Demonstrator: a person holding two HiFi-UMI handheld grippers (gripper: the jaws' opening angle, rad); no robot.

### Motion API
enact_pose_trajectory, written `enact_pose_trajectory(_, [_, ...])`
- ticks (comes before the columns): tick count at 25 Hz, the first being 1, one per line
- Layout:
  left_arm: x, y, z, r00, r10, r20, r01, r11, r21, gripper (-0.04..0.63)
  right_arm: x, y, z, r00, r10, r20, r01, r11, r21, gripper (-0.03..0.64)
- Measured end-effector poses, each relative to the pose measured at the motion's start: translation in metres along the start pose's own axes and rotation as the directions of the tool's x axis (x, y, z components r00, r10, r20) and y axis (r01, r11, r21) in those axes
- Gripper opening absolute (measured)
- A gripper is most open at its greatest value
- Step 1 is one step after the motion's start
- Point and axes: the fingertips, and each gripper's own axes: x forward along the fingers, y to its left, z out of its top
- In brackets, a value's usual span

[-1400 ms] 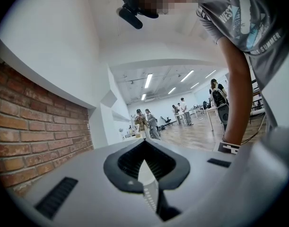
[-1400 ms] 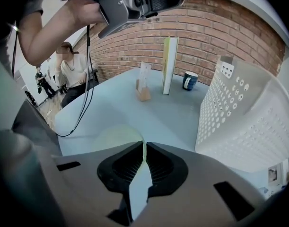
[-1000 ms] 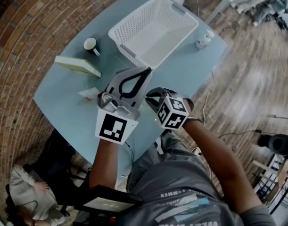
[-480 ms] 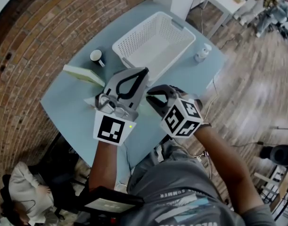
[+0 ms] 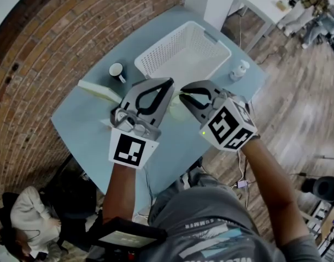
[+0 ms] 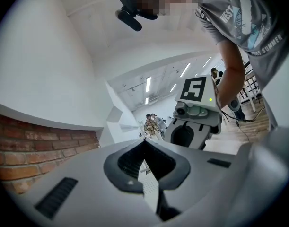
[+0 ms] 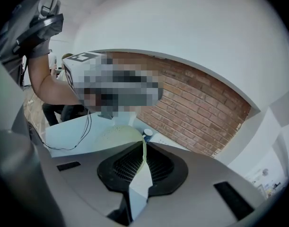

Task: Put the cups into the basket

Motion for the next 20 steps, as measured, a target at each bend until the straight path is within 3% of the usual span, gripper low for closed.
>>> enact_pose_trajectory(13, [0.011,0.008,-0.008,0.997,0.029,-0.068,-0.028,0.999,0.015,0.000,0.012,-0.085,-0.008,0.999,-0.040,-0.009,0.040,0.999,-0.033,0.032])
enact_pose_trajectory(20, [0.018,0.001,-0.017,0.992,0.045,-0.117,-0.044,0.999,0.008,0.000,0.039,-0.110,-0.031,0.999,0.002,-0.047,-0.003,1.000,-0.031,0.032])
